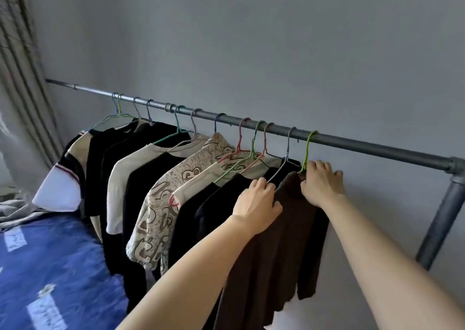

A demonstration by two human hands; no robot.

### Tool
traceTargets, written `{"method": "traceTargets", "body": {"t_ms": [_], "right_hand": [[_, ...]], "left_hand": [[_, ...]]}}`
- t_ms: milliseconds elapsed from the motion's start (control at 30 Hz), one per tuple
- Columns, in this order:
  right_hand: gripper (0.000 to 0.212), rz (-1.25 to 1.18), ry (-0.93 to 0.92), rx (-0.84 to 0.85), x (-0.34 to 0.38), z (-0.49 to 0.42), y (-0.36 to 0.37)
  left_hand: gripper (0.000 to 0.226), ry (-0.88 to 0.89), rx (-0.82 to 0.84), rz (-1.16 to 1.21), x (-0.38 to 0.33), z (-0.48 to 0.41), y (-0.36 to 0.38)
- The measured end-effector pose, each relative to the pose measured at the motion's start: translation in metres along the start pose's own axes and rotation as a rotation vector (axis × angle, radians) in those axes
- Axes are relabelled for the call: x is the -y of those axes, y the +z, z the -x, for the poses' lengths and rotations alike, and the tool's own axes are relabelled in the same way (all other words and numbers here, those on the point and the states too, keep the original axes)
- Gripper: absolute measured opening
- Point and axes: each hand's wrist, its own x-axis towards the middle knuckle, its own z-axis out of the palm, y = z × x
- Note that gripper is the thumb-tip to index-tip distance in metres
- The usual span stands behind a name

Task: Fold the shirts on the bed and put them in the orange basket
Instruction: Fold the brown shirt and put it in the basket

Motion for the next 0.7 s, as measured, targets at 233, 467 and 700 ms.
{"method": "traceTargets", "body": {"t_ms": [233,467,700], "right_hand": [[0.030,-0.067,-0.129,-0.152,-0.022,-0.040,0.027],[0.034,-0.468,-0.505,-0.506,-0.026,-0.038,0.022],[0.024,-0.737,-0.682,0.108,0.071,-0.002,-0.019]], "left_hand": [[0.024,-0.210,0.031,0.176,-0.007,-0.020,0.025],[0.030,-0.150,-0.160,0.147,0.012,-0.004,-0.018],[0.013,-0.423,-0.234,0.319,0.073,0.080,-0.039]]}}
